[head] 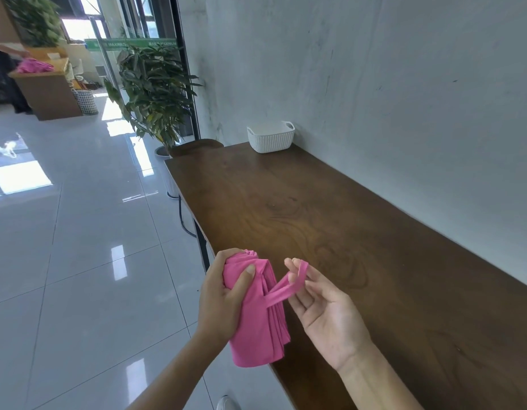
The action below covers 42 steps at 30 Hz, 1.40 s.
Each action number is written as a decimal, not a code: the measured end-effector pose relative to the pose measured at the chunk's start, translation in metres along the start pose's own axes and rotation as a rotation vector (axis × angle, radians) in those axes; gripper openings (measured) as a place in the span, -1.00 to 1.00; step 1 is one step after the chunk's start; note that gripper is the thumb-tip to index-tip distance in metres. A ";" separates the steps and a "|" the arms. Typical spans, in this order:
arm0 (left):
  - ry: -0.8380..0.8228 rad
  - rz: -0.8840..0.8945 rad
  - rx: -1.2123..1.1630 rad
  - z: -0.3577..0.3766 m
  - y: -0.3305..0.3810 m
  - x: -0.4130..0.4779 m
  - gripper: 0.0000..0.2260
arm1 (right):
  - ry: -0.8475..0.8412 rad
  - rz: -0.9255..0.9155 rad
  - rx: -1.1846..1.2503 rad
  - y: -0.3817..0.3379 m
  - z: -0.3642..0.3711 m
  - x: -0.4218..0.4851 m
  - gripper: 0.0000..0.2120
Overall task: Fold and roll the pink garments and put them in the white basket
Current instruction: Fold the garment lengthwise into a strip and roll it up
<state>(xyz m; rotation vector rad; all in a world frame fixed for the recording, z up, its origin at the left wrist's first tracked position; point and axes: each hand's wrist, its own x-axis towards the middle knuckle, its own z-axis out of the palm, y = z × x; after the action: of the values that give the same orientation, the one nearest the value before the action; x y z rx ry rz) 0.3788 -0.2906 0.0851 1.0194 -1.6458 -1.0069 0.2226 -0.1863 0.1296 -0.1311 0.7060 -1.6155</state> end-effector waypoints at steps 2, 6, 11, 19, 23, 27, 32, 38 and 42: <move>-0.026 0.009 -0.015 0.000 0.005 -0.001 -0.74 | 0.014 -0.041 -0.090 0.004 0.002 0.004 -0.70; -0.071 0.029 -0.022 0.000 0.012 -0.001 -0.69 | 0.052 -0.142 -0.194 0.004 0.006 0.012 -0.45; -0.098 0.047 -0.022 -0.004 0.019 0.005 -0.66 | 0.028 -0.192 -0.347 -0.003 0.016 0.017 -0.12; -0.358 0.056 -0.027 -0.018 0.028 0.019 -0.73 | -0.087 -0.176 -0.752 -0.007 0.034 0.025 -0.06; -0.481 -0.004 -0.041 -0.025 0.030 0.027 -0.59 | -0.115 -0.196 -0.888 -0.010 0.039 0.032 -0.11; -0.544 0.046 -0.037 -0.023 0.033 0.039 -0.62 | -0.115 -0.212 -1.002 -0.012 0.046 0.041 -0.15; -0.576 0.032 -0.133 -0.019 0.034 0.058 -0.59 | -0.095 -0.236 -1.043 -0.013 0.055 0.059 -0.30; -0.525 -0.011 -0.201 -0.025 0.029 0.090 -0.53 | -0.086 -0.324 -0.978 -0.014 0.063 0.092 -0.45; -0.604 -0.081 -0.157 -0.043 0.008 0.108 -0.40 | -0.063 -0.336 -0.929 -0.020 0.065 0.123 -0.36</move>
<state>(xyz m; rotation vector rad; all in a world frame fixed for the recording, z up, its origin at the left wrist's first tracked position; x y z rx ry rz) 0.3935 -0.3960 0.1329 0.7153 -1.9684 -1.5810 0.2131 -0.3249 0.1537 -1.0094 1.3942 -1.4606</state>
